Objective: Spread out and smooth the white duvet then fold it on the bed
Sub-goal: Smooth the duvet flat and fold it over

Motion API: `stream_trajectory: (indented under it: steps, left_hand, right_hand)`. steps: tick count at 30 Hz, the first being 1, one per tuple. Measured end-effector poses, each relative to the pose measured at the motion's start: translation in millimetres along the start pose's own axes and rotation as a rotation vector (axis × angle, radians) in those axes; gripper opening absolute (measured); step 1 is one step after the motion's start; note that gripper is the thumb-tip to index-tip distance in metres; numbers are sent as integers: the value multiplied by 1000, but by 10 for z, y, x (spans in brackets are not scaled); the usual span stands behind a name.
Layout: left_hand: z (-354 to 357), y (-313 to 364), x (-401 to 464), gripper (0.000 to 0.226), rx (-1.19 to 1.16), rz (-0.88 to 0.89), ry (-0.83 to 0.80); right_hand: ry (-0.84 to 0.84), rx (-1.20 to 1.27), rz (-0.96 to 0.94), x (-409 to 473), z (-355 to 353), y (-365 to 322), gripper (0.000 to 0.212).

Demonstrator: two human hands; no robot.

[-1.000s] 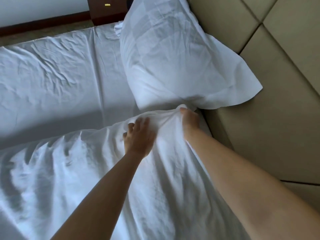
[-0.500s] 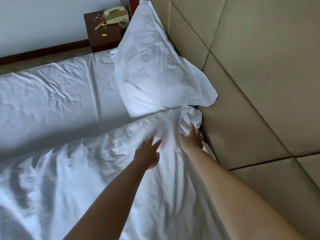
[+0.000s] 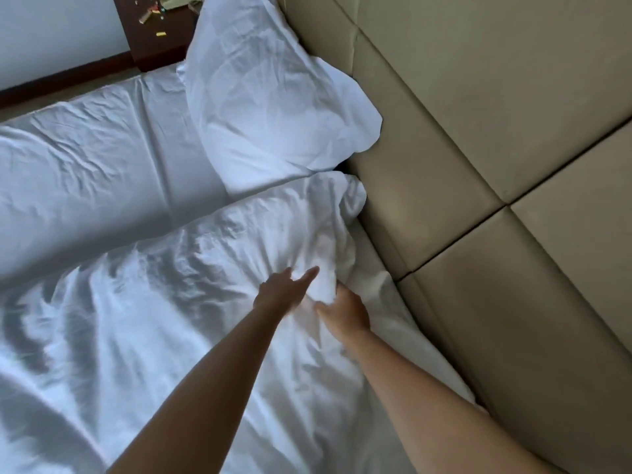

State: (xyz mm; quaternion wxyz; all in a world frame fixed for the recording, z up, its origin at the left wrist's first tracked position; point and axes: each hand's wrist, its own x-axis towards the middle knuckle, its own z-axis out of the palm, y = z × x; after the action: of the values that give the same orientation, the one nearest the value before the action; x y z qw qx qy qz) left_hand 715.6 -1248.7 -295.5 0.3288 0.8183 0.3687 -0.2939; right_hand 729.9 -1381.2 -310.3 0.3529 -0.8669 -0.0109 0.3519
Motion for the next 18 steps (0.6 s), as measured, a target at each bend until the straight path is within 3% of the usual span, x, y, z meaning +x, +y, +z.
stream_trajectory:
  steps: [3,5,8,12,14,18]
  left_hand:
    - [-155,162,-168,82,-290,-78,29]
    - [-266,100,-306,59,-180,-65,177]
    - [-402,-102,-545,48,-145,-49,356]
    - [-572,-149,-817,37,-89,41,479]
    - [-643,-142,-928,27,-122,96,493]
    - [-726,-187,-1140,24,-394,204,400]
  right_hand:
    - [-303,121,-48,-314,-35,-301,49]
    - [-485,181,-13,-497,-67,-410,46]
    - [-636,248,21,-665,-107,-349,49]
    - [-329,533,39,-646,-188,-304,41]
    - [-191,501,18,-552,-263,-380,48]
    - [-219,344,65,-384,-269,-642,49]
